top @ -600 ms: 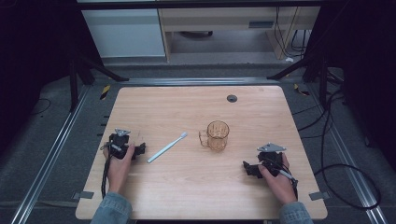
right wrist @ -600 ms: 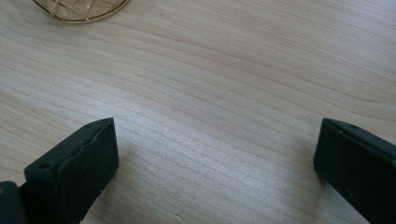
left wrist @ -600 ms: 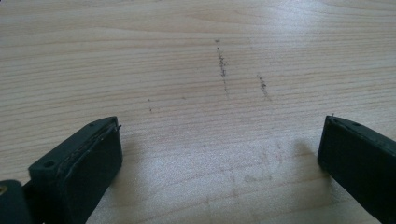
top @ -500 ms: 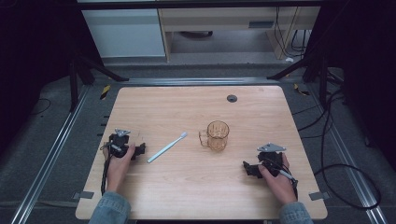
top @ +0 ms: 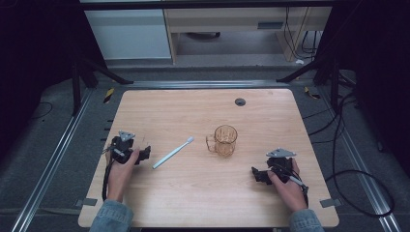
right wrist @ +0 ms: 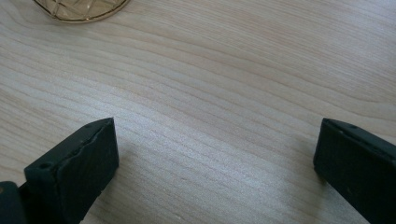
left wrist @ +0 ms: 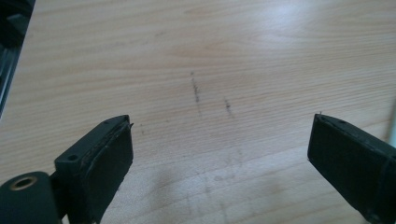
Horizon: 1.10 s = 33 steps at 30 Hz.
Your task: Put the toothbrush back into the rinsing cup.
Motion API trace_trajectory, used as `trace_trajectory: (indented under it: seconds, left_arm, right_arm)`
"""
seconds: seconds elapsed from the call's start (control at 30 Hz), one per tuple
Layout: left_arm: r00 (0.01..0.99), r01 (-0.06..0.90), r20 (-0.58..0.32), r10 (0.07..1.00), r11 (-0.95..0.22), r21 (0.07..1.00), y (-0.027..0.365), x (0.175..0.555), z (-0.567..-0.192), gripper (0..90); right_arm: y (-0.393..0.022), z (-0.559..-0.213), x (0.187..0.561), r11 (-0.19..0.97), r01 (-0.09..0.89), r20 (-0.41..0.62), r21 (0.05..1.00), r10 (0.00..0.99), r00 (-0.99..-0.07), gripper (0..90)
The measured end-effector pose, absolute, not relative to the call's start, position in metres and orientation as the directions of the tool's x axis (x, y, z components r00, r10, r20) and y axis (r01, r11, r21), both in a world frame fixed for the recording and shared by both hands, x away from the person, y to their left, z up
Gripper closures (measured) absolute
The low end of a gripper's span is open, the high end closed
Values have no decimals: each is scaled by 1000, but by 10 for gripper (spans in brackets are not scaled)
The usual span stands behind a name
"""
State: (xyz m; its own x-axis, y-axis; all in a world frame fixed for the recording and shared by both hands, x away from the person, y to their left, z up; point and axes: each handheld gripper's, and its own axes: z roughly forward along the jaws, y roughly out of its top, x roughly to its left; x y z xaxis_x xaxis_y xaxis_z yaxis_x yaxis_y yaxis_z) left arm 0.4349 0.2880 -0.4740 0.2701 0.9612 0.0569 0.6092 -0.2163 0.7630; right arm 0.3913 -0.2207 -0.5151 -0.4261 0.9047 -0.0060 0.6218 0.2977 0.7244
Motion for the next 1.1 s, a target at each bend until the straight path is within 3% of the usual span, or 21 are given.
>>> trace_trajectory:
  seconds: [0.2, 0.5, 0.63, 0.8, 1.1]
  left_arm:
    - [284, 574, 59, 957, -219, 789, 281, 427, -454, 64]
    - [366, 546, 137, 920, -332, 769, 269, 426, -429, 64]
    - [409, 573, 181, 894, -406, 712, 262, 428, -420, 89]
    - [520, 632, 214, 827, -542, 554, 246, 432, -416, 86]
    - [587, 645, 221, 779, -615, 454, 222, 450, -414, 91]
  right_arm:
    - [-220, -515, 392, 291, 624, -4, 725, 908, -419, 4]
    - [-220, -515, 392, 292, 624, -5, 725, 908, -420, 3]
    - [-220, -515, 392, 292, 624, -5, 725, 908, -420, 4]
    - [-220, -515, 392, 290, 625, -2, 725, 908, -419, 4]
    - [-220, -515, 392, 294, 622, -7, 725, 907, -421, 4]
